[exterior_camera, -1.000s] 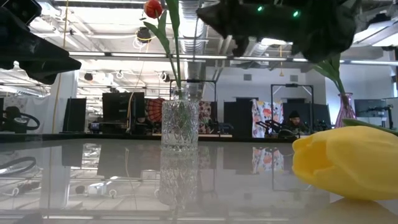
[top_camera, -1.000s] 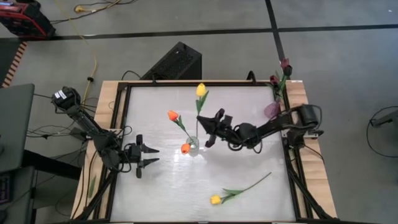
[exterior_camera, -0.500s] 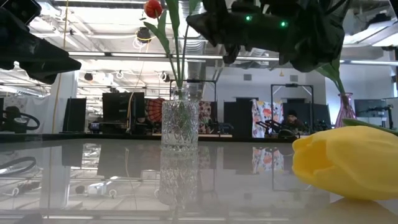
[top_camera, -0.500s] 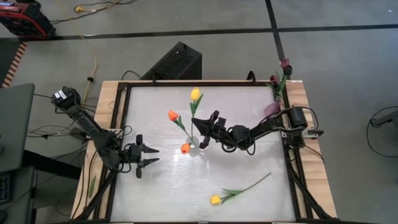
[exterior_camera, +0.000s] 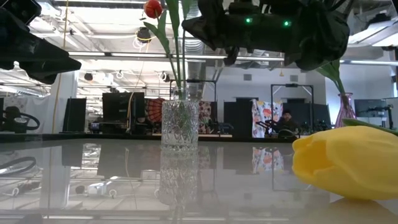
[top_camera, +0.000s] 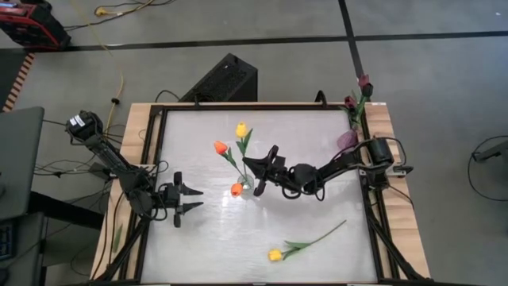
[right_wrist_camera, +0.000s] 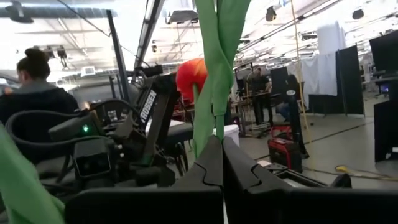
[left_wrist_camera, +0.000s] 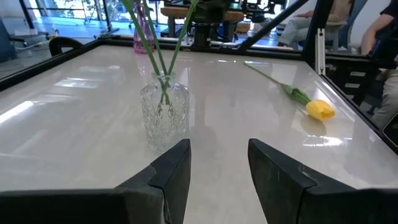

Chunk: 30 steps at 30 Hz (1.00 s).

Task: Sort flowers into vase by color
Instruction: Put the top yellow flower into the transparent vase, then put the yellow flower into the transparent vase

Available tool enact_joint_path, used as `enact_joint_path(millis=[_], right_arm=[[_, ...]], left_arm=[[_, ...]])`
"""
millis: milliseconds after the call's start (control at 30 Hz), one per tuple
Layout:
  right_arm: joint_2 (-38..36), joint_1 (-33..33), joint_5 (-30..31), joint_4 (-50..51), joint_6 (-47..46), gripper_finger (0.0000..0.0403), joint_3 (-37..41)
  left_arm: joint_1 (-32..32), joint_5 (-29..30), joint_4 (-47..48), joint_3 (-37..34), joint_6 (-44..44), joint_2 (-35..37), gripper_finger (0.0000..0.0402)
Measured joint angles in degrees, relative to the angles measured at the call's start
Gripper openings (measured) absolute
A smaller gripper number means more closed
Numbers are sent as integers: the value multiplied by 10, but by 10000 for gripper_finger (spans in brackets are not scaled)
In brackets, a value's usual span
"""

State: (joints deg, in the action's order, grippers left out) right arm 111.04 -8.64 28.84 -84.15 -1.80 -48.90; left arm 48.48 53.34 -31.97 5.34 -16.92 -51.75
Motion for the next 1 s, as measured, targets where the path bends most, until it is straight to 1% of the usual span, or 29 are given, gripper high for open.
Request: enact_joint_path(millis=[33, 100, 233, 400, 500, 600, 700, 833, 933, 1000], right_arm=[[0, 0, 0, 1, 7, 17, 0], [0, -1, 0, 1, 18, 31, 0], [0, -3, 0, 1, 28, 84, 0], [0, -8, 0, 8, 96, 137, 0], [-5, -20, 13, 46, 127, 161, 0], [-36, -27, 24, 145, 110, 180, 1], [-90, -26, 25, 288, 42, 192, 1], [-176, -25, 22, 496, -46, 198, 0], [-247, -25, -25, 642, -112, 198, 0], [-289, -25, -83, 723, -151, 198, 0]], left_arm=[[0, 0, 0, 0, -1, 0, 149], [0, 0, 0, 0, -2, 0, 149], [0, 0, 0, 0, -2, 0, 149], [0, 0, 0, 0, -2, 0, 149], [0, -5, 0, 0, -2, 0, 149], [0, -6, 0, 0, -2, 0, 149], [0, -6, 0, 0, -2, 0, 149], [0, -6, 0, 0, -1, 0, 149], [0, -5, 0, 0, -1, 0, 149], [0, -6, 0, 0, -2, 0, 149]])
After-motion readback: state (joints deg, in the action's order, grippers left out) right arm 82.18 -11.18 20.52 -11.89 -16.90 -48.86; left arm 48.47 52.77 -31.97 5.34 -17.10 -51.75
